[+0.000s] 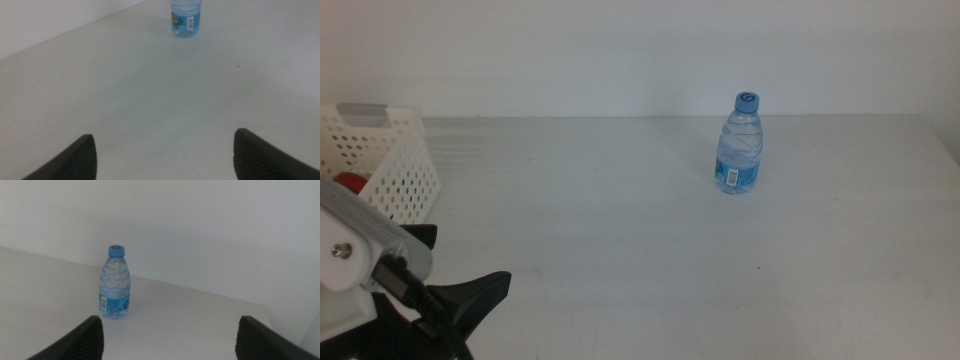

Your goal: Use arms to grab the bottles and put them into the dustbin to the left of the table.

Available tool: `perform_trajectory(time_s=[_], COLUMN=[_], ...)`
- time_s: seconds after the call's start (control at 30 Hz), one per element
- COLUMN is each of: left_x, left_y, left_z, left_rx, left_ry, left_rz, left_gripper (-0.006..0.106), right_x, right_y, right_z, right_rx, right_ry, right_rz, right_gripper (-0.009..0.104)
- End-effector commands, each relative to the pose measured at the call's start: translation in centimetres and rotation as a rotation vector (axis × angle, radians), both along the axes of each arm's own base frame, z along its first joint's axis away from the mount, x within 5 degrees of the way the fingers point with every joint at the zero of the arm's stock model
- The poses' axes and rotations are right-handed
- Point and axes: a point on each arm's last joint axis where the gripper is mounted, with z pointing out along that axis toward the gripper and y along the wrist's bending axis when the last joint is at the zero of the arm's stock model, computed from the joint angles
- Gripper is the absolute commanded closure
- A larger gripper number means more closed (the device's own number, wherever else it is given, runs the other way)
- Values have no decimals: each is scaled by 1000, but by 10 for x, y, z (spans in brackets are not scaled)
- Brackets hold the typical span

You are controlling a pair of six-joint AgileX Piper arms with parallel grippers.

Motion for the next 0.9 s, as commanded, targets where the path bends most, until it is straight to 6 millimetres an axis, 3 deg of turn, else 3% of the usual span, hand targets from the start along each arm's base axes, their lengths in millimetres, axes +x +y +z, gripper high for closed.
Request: perform_trajectory(time_s=[0.0, 0.23, 0.43, 0.63, 0.87], left_x=[2, 2, 2, 2, 2], left_y=[-2, -2, -2, -2, -2], left_z=[16, 16, 16, 16, 16], left_rx=[-77, -77, -77, -77, -77], left_ry=[-75, -75, -75, -75, -75], left_rz=[-2, -2, -2, -2, -2], left_gripper=[10, 10, 10, 10, 10], right_x=[14, 64, 99, 137, 161], right_y=[1, 6, 11, 17, 47], right_z=[27, 43, 31, 7, -12], right_rx=[-26, -91, 10, -17, -55], right_ry=[-65, -41, -6, 16, -50], right_rz=[-14, -19, -30, -19, 137], right_gripper=[14, 14, 14, 14, 14])
